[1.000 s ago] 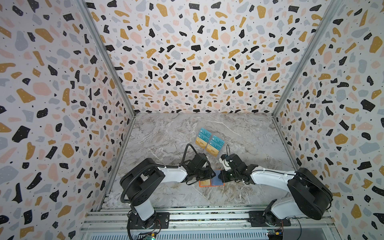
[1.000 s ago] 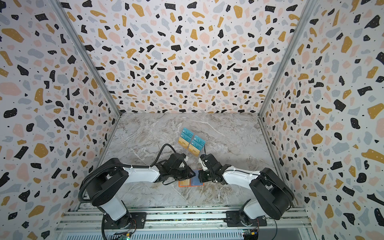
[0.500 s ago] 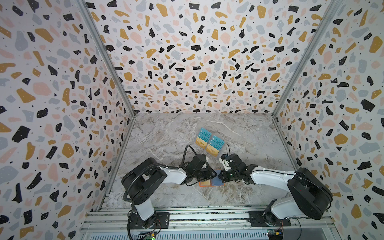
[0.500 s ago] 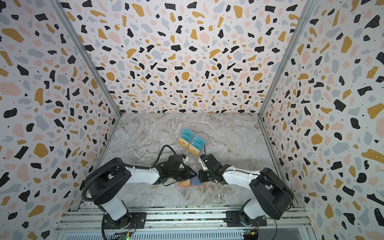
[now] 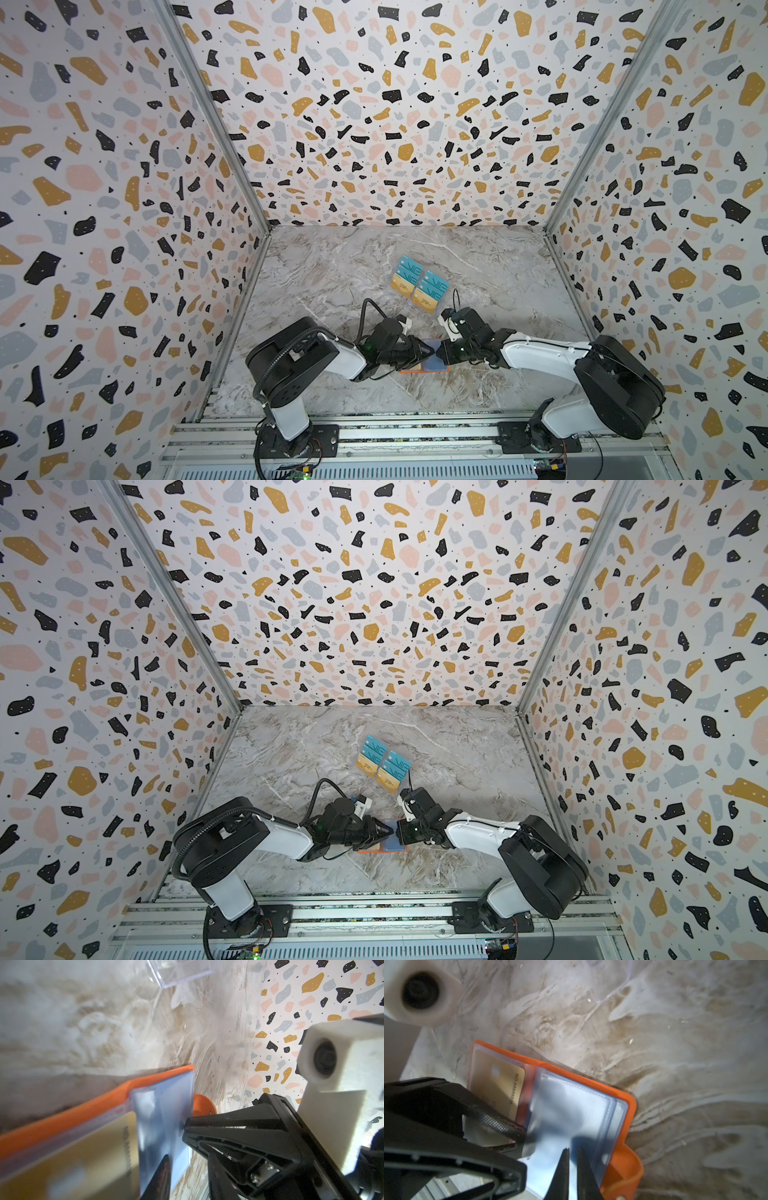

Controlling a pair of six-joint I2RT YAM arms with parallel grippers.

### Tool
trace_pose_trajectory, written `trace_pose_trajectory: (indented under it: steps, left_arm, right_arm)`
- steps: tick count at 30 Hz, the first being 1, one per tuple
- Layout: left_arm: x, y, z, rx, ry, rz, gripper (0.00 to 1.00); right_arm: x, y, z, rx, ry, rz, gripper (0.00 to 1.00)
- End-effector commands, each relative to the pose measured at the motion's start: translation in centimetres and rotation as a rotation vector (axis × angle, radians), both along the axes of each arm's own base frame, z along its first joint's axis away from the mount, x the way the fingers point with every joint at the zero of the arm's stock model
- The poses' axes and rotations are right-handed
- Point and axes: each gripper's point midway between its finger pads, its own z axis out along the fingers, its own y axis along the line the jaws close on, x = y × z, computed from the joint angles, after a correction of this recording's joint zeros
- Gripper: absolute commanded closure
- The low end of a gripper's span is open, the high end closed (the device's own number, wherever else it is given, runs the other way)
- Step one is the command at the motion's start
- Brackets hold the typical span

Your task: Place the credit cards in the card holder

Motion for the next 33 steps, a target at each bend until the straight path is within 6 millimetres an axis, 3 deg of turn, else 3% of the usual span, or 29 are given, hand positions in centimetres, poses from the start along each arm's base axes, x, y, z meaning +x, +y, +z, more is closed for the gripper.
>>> trace_pose_trajectory:
  steps: [1, 9, 20, 33]
  left_arm:
    - [0.8, -0.9, 1.1, -0.057, -0.028, -0.004, 0.68]
    - [1.6, -0.6, 0.0, -0.007, -0.042, -0.008, 0.70]
    - [1.8, -0.3, 0.2, -0.004, -0.061, -0.006, 0.99]
    - [1.4, 0.9, 0.5, 0.011, -0.084, -0.009, 1.00]
  right_arm:
    - [-0.2, -0.2, 0.3, 0.005, 0.004, -0.004, 0.88]
    - [0.5, 0.2, 2.8, 0.121, -0.001, -0.033, 0.88]
    - [0.5, -1.0, 3.0, 0.125, -0.007, -0.066, 0.89]
    - [0.8, -2.2, 1.9, 0.140, 0.022, -0.106, 0.88]
